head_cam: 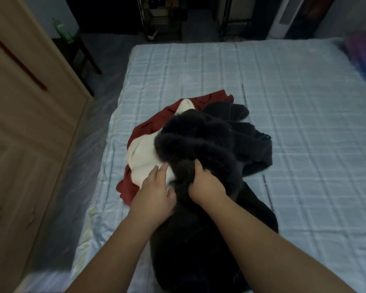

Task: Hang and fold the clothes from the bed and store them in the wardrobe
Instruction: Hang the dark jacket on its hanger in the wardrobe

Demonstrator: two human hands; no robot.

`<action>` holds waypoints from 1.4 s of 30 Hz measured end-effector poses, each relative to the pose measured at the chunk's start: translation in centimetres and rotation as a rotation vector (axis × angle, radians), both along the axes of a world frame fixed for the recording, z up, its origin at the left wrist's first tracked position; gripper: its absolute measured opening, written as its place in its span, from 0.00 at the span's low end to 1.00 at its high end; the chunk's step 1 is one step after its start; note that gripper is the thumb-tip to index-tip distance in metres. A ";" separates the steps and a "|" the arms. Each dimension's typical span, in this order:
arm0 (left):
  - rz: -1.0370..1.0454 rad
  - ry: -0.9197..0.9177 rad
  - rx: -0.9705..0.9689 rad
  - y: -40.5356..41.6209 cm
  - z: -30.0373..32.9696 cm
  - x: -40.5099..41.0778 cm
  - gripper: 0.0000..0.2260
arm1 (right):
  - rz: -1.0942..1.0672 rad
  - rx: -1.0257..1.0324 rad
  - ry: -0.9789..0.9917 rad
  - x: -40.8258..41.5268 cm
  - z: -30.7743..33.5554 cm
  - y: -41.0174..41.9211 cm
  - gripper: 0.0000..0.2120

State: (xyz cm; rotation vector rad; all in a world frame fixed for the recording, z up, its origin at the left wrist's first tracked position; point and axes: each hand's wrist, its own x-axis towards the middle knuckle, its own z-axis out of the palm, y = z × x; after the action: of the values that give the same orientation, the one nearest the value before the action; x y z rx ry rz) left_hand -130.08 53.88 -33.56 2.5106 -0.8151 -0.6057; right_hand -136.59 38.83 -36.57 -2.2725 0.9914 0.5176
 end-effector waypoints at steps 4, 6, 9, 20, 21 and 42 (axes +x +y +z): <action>-0.012 0.016 0.023 -0.3 -0.9 0.0 0.32 | 0.013 0.064 -0.028 -2.9 -2.6 0.8 0.37; -0.030 0.030 0.015 -0.7 -1.2 -0.4 0.31 | 0.016 0.077 -0.076 -4.4 -3.1 1.7 0.33; -0.064 0.041 -0.003 -1.3 -1.5 -1.8 0.31 | 0.050 0.066 -0.132 -6.4 -2.7 3.4 0.29; -0.071 0.036 0.058 0.4 -1.9 -3.3 0.32 | 0.260 -0.048 -0.082 -9.2 3.3 4.9 0.25; -0.062 0.025 0.042 0.4 -1.7 -2.8 0.32 | 0.253 -0.105 -0.133 -8.7 4.6 4.3 0.22; 0.236 0.057 -0.010 -6.6 -8.3 2.7 0.28 | 0.416 -0.076 -0.177 6.4 -9.4 -4.0 0.33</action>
State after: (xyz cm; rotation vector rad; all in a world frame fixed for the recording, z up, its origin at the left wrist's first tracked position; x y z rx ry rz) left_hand -127.40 47.32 -41.83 2.5188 -0.4898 -0.5875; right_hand -130.22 34.81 -46.00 -2.5535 0.4583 0.4423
